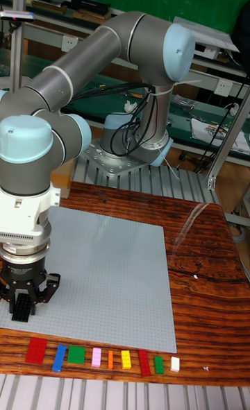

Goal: Build with small Lego blocks

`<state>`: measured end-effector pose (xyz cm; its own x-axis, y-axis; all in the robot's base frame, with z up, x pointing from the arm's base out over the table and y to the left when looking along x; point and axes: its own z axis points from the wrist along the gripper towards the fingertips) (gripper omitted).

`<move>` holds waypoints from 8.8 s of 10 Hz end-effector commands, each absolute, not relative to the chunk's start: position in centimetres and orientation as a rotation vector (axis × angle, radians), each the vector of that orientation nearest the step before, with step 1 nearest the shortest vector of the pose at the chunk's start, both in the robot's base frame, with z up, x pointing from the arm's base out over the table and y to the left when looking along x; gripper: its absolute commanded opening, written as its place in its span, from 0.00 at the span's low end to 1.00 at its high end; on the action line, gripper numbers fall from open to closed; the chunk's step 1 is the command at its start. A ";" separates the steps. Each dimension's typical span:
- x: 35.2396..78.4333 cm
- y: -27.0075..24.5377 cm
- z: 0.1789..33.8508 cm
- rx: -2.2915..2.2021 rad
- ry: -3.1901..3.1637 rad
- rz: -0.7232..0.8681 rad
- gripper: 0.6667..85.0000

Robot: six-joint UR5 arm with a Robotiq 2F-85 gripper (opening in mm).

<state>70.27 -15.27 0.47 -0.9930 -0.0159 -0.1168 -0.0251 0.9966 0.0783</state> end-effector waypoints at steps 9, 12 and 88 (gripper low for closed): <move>70.1 -15.7 0.8 0.029 3.028 0.117 0.45; 70.0 -15.6 0.8 0.000 3.030 0.124 0.48; 69.8 -15.1 0.7 -0.116 3.040 0.159 0.61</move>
